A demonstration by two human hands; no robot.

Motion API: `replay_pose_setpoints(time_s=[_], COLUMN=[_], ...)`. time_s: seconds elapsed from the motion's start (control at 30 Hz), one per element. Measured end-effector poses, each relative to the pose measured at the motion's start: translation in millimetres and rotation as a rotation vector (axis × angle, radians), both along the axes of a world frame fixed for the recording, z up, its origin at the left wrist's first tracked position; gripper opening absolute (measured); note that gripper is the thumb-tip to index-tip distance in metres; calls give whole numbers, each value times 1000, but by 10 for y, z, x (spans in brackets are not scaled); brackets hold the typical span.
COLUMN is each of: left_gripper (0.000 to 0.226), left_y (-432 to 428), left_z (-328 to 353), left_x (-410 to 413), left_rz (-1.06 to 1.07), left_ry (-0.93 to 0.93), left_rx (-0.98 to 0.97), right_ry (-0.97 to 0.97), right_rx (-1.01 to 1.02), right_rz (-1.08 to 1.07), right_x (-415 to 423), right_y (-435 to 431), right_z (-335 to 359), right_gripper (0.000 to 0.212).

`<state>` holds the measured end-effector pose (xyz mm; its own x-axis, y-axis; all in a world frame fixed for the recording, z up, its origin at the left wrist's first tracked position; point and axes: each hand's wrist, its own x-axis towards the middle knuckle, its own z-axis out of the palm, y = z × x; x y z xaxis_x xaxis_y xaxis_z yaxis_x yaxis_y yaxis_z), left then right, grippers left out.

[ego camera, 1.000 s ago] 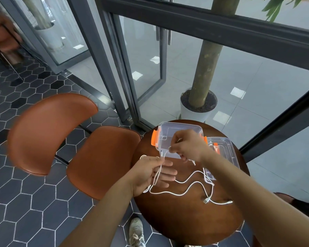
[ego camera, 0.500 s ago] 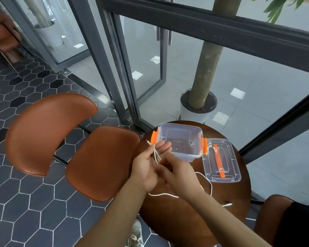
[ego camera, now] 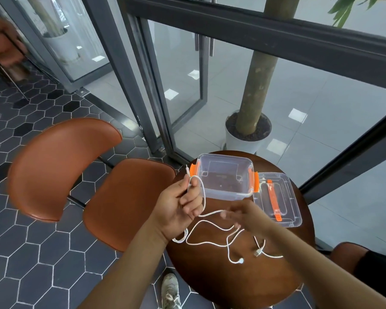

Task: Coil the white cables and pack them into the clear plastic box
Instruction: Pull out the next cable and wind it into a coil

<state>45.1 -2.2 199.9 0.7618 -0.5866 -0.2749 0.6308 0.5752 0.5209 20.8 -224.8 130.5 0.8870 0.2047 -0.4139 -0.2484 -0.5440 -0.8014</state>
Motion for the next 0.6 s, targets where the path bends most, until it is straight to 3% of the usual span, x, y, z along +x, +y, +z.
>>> replay_pose_setpoints(time_s=[0.1,0.23,0.3,0.43,0.53,0.6], left_gripper=[29,33,39,40,37,37], left_y=[-38,-70,-58,-66,-96,-117], left_z=[-21,-94,-126,-200,-185,-180], left_x=[-44,-124,-148,-163,-187,-190], left_rz=[-150,-364,-421,-325,-86,18], left_ry=[-39,-178,-256,-275,-185,-107], left_rx=[108,490,670,852,743,721], right_ry=[8,24,28,-75,-258,-342], right_rx=[19,254,259,26,-266,-354], right_rz=[-28,-125,-61,147,162,105], right_x=[279,645,752,686,494,355], right_y=[13,101,202,415,529,597], right_z=[185,572,767,968,919,850], right_gripper=[23,10,6,9,3,6])
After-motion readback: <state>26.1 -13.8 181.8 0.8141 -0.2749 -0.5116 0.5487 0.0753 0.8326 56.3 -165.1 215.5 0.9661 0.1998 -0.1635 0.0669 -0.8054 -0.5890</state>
